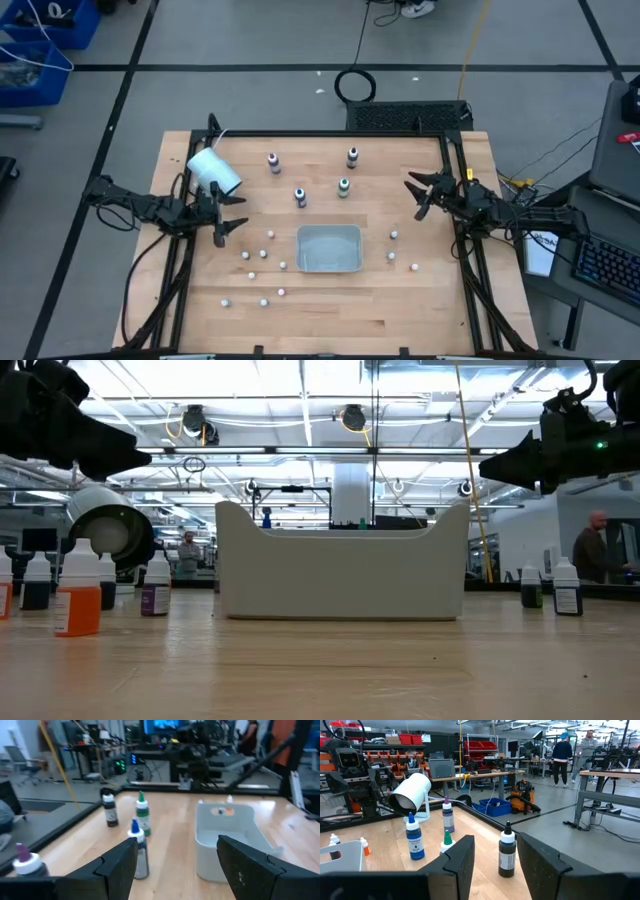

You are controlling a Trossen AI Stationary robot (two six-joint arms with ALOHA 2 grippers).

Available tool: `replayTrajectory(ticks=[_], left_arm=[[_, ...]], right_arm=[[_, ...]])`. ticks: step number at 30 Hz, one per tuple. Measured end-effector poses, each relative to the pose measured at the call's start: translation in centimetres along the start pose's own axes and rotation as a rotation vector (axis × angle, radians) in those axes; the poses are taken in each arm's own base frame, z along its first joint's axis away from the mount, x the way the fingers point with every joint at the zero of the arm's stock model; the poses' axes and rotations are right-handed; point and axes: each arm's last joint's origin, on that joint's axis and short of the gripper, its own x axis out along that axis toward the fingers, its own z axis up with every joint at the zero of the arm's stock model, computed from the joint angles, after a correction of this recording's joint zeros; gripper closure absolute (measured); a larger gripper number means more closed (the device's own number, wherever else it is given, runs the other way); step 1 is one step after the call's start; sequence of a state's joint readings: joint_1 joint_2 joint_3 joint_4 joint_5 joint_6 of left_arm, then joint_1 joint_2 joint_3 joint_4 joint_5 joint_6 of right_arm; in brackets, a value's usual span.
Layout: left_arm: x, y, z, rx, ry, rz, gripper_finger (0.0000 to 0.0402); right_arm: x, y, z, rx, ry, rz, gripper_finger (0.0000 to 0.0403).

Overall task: Pick & Place food coloring
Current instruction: Put the black food coloring bottle into the bin

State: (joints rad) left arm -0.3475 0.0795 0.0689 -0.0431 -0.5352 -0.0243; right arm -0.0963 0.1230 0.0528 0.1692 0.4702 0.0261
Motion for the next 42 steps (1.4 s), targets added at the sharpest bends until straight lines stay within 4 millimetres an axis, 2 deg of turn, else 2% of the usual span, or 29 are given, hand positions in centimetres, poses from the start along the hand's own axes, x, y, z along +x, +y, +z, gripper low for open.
replayTrajectory(ticks=[9, 22, 24, 28, 31, 34, 38, 42], left_arm=[[0.0, 0.4, 0.2, 0.016, -0.02, 0.122, 0.0128], [0.0, 0.4, 0.1, 0.101, -0.008, 0.132, 0.0128], [0.0, 0.4, 0.1, 0.101, -0.007, 0.143, 0.0128], [0.0, 0.5, 0.1, 0.105, -0.004, 0.173, 0.0128], [0.0, 0.5, 0.1, 0.112, 0.0, 0.174, 0.0128], [0.0, 0.5, 0.1, 0.112, 0.0, 0.175, 0.0128], [0.0, 0.5, 0.0, 0.119, 0.007, 0.181, 0.0128], [-0.1, 0.6, -0.1, 0.121, 0.015, 0.193, 0.0128]], right_arm=[[0.0, 0.0, 0.1, 0.118, -0.006, 0.0, 0.0261], [0.0, 0.1, 0.9, 0.2, -0.071, 0.051, 0.0261], [0.1, 0.4, 1.0, 0.156, 0.027, 0.115, 0.0261], [0.8, 1.1, 4.4, 0.156, 0.249, 0.135, 0.0261], [2.3, 2.2, 5.0, 0.075, 0.565, 0.09, 0.025], [4.5, 3.8, 6.3, -0.032, 0.795, 0.06, 0.0224], [7.4, 5.7, 6.1, -0.151, 1.081, 0.052, 0.0182], [9.5, 7.5, 5.8, -0.108, 1.258, 0.104, 0.0154]])
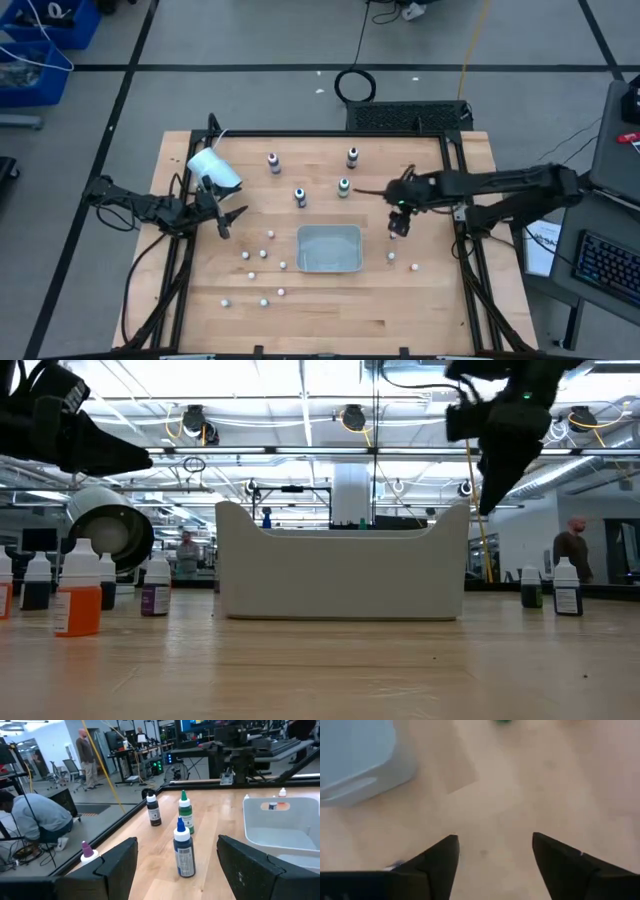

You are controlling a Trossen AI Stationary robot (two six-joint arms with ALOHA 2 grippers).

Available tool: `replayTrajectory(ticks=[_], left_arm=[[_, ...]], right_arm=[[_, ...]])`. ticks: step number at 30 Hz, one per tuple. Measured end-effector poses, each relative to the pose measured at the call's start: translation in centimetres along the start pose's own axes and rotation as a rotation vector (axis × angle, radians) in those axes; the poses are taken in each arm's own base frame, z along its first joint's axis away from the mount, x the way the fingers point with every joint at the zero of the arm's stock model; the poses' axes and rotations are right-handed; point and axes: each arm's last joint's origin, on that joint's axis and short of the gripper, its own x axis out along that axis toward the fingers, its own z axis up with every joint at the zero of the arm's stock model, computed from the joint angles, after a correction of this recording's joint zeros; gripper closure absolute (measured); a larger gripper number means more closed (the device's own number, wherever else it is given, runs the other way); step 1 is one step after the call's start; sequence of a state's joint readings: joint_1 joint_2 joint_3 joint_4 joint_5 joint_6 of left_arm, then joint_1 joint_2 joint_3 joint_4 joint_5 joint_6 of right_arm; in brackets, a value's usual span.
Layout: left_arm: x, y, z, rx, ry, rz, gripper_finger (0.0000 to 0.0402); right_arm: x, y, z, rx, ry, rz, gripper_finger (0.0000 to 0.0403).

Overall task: Pick & Place food coloring
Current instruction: Put the black food coloring bottle into the bin

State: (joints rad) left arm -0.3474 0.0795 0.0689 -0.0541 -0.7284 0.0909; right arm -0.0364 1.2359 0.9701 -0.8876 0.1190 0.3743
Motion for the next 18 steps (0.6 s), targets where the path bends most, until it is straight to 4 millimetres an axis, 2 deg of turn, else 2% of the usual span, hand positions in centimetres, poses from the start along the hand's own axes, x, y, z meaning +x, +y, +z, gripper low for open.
replayTrajectory(ticks=[3, 8, 13, 18], left_arm=[[0.0, 0.0, -0.1, -0.003, 0.013, -0.001, 0.0128], [0.0, 0.0, -0.3, 0.002, 0.026, 0.002, 0.0128], [0.0, 0.0, -0.3, 0.002, 0.026, 0.002, 0.0128], [0.0, 0.0, -0.3, 0.001, 0.026, 0.003, 0.0128]], right_arm=[[0.9, 1.0, 0.3, 0.023, 0.104, 0.016, 0.0148], [2.0, 2.1, -0.4, 0.033, 0.211, -0.002, 0.0152], [2.9, 3.0, -0.9, 0.063, 0.201, 0.0, 0.0151], [4.5, 3.2, -2.4, 0.065, 0.209, 0.001, 0.015]])
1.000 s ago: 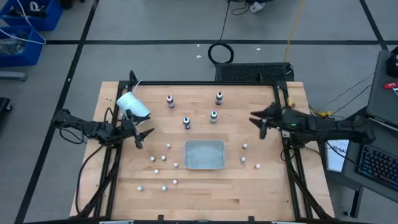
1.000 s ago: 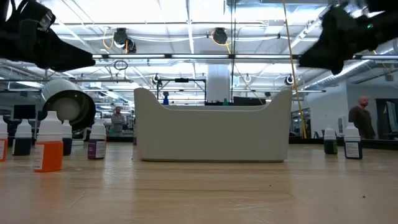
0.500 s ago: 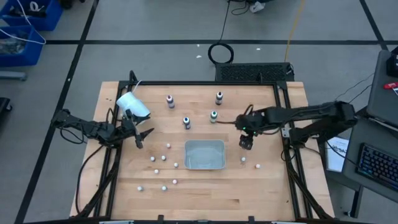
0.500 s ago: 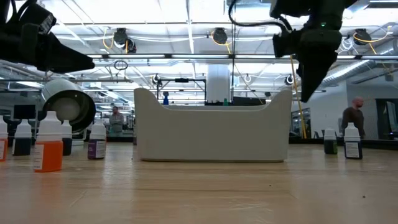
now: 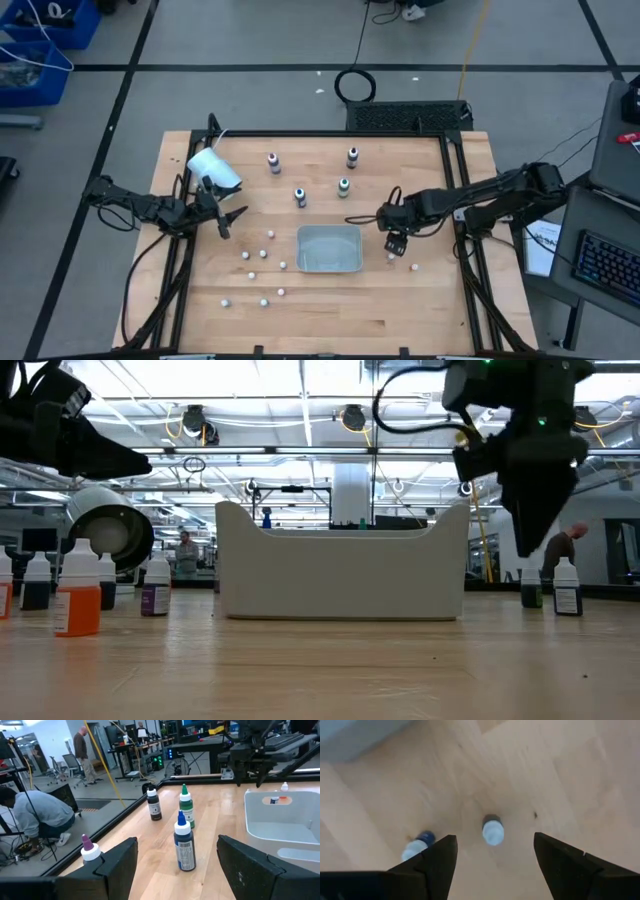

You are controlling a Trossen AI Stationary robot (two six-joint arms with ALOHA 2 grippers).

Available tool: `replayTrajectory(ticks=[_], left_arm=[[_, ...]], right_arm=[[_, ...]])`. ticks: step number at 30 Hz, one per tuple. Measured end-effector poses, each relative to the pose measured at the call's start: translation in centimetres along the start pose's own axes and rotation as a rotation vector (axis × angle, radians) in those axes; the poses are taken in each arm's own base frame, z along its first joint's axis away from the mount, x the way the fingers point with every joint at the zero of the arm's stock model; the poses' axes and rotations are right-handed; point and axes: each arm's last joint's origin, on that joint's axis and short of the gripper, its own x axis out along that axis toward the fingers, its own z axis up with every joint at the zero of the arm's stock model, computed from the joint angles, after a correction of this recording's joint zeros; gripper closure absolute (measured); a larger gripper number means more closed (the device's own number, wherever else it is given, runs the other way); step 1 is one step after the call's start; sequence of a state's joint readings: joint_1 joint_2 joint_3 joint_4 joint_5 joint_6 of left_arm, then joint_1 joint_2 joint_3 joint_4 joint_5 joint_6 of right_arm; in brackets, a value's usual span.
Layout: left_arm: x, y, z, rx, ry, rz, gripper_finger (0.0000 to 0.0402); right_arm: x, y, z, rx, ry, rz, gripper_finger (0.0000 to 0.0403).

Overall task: Pick & Place food coloring
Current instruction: Put the black food coloring bottle into the bin

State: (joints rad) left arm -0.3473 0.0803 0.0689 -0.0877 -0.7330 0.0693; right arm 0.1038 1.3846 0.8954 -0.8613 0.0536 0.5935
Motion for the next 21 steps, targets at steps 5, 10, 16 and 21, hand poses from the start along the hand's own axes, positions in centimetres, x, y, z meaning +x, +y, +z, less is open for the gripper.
replayTrajectory(ticks=[5, 10, 16, 21], left_arm=[[0.0, 0.0, 0.0, 0.004, 0.0, 0.0, 0.0128], [0.0, 0.0, 0.0, 0.004, 0.0, 0.0, 0.0128], [0.0, 0.0, 0.0, 0.004, 0.0, 0.0, 0.0128], [0.0, 0.0, 0.0, 0.004, 0.0, -0.001, 0.0128]], right_arm=[[1.3, -0.3, -0.7, 0.037, 0.002, -0.002, 0.015], [2.6, -0.5, -1.1, 0.048, -0.021, 0.017, 0.015], [2.8, -0.6, -1.2, 0.05, -0.024, 0.017, 0.015], [2.9, -0.7, -1.1, 0.042, -0.025, 0.012, 0.015]])
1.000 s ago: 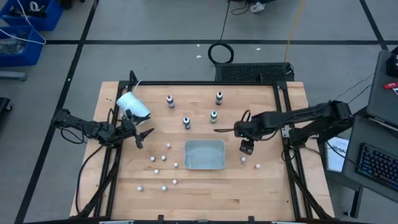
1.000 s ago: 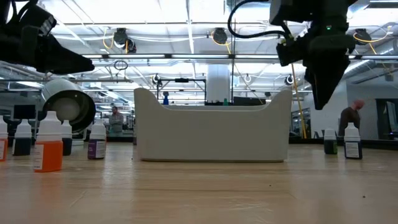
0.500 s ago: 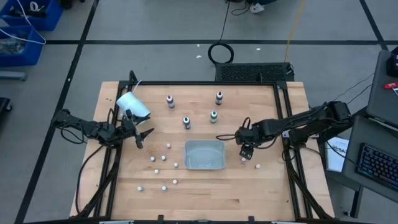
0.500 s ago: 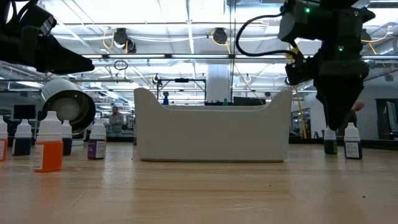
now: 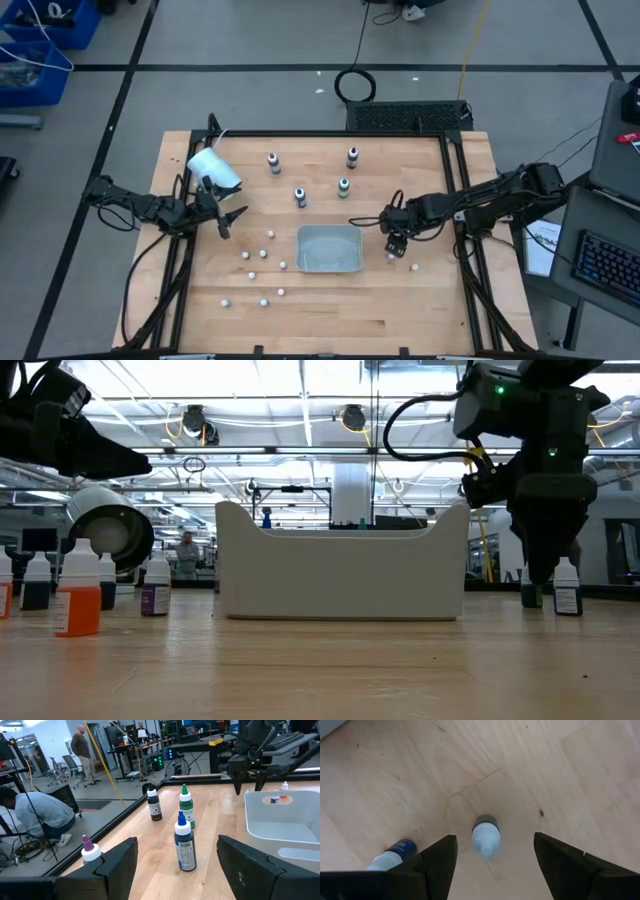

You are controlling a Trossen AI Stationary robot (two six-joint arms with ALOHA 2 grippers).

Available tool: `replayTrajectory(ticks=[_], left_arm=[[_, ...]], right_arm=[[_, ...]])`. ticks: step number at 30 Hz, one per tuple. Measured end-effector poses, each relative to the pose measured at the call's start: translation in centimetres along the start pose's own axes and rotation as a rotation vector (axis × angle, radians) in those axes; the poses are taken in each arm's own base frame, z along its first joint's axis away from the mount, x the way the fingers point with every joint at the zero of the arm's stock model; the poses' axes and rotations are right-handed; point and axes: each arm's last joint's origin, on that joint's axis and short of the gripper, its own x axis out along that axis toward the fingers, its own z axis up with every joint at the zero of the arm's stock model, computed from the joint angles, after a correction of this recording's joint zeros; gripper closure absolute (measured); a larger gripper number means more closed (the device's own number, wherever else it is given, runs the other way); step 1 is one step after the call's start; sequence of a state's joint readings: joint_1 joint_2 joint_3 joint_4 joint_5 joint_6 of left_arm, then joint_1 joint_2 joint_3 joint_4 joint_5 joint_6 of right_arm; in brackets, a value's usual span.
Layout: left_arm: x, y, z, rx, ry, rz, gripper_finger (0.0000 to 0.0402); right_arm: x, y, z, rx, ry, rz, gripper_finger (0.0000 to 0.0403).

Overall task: Pick & Place food coloring
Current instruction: Put the black food coloring bottle into the bin

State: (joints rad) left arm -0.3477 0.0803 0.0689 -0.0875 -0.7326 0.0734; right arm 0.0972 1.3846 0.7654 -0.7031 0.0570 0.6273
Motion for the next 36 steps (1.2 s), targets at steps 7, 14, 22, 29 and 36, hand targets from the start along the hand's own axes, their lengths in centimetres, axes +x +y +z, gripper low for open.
replayTrajectory(ticks=[7, 14, 22, 29, 36], left_arm=[[0.0, 0.0, 0.0, 0.0, 0.0, 0.0, 0.0128], [0.0, 0.0, 0.0, 0.0, 0.0, 0.0, 0.0128], [0.0, 0.0, 0.0, 0.0, 0.0, 0.0, 0.0128], [0.0, 0.0, 0.0, -0.001, 0.0, 0.0, 0.0128], [0.0, 0.0, 0.0, -0.003, 0.0, 0.0, 0.0128]], right_arm=[[0.04, -0.63, 0.39, 0.017, 0.002, -0.007, 0.0168], [0.05, -0.74, 0.46, 0.003, 0.004, -0.004, 0.0187], [0.04, -0.74, 0.46, 0.003, 0.004, -0.003, 0.0209], [0.04, -0.73, 0.46, 0.0, 0.006, -0.001, 0.0268], [0.01, -0.72, 0.48, -0.008, 0.004, 0.002, 0.0345]])
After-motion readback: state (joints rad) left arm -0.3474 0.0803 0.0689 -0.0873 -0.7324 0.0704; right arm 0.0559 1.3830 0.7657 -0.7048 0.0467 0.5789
